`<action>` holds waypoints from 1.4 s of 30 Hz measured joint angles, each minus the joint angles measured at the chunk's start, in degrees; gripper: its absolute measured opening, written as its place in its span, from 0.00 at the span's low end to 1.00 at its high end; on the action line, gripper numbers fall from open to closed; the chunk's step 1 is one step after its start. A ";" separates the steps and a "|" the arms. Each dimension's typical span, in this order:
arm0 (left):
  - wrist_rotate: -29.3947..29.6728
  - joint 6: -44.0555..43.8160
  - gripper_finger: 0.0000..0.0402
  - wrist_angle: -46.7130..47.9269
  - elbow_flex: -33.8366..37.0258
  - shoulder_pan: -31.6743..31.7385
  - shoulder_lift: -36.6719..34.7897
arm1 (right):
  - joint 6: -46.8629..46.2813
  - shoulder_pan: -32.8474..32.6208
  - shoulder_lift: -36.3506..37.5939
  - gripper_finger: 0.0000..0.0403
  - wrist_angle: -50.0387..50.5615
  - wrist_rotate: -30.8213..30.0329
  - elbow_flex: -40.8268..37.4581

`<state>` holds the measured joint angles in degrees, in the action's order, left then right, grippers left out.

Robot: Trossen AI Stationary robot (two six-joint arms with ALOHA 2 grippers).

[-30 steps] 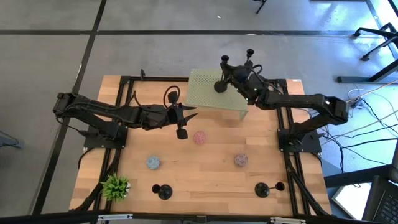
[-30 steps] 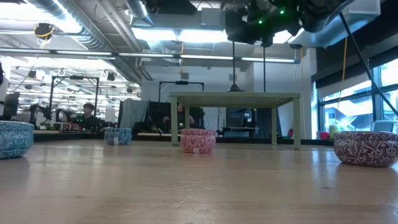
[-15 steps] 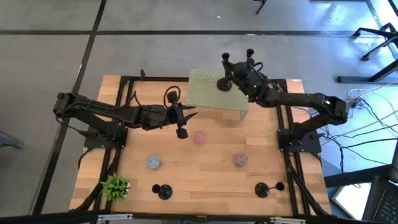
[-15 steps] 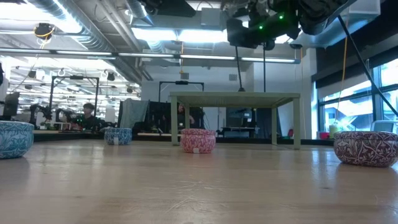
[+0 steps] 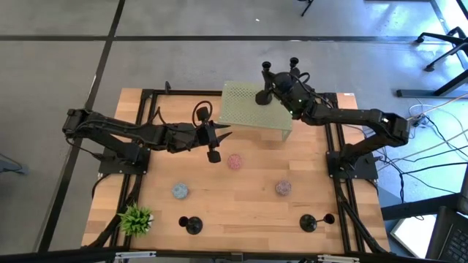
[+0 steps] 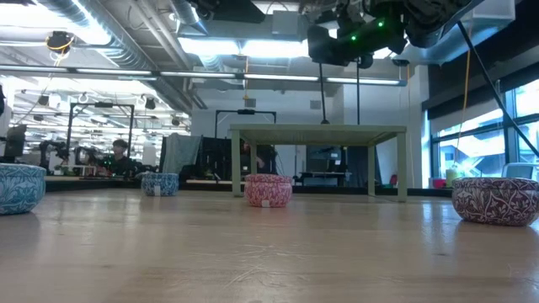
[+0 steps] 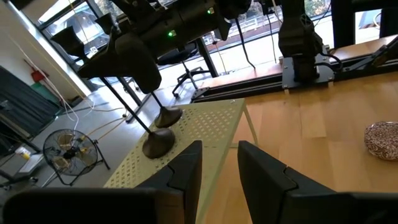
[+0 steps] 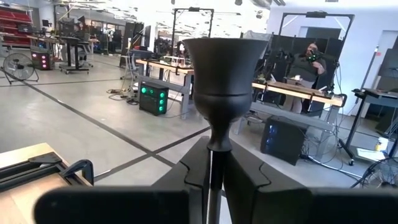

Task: Pick & Place candle stick holders
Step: Put the middle black candle holder on the shelf

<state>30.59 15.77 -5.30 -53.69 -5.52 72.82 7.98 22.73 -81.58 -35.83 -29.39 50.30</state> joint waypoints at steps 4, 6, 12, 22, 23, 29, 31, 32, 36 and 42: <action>0.00 -0.02 0.25 0.00 0.00 0.00 0.00 | -0.01 0.70 0.00 0.10 1.33 0.00 0.00; 0.00 0.00 0.25 0.00 0.00 0.00 0.00 | -0.02 1.18 0.00 0.10 1.91 0.02 0.00; -0.09 -0.02 0.25 0.00 0.00 0.00 0.00 | -1.14 1.63 0.00 0.10 2.22 2.50 0.00; -0.07 -0.17 0.25 1.02 0.00 0.00 0.02 | -1.14 1.61 0.00 0.10 2.32 2.58 0.00; -0.07 -0.17 0.25 1.22 0.00 0.00 0.00 | -1.12 1.61 0.00 0.10 2.30 2.58 0.00; -0.05 -0.15 0.25 1.31 0.00 0.00 0.01 | -1.12 1.61 0.00 0.10 2.36 2.57 0.00; -0.09 -0.09 0.25 1.24 0.00 0.00 0.02 | -0.55 1.61 0.00 0.10 2.36 2.58 0.00; -0.11 -0.08 0.25 1.13 0.00 0.00 0.02 | 0.26 1.61 0.00 0.10 2.38 2.56 0.00; -0.11 -0.04 0.25 0.94 0.00 0.00 0.01 | 1.75 1.58 0.00 0.10 2.38 2.54 0.00; -0.13 -0.02 0.25 0.87 0.00 0.00 0.00 | 1.89 1.56 0.00 0.10 2.38 2.54 0.00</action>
<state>30.46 15.75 -4.43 -53.69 -5.52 72.82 9.87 24.29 -81.58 -33.45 -26.85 50.30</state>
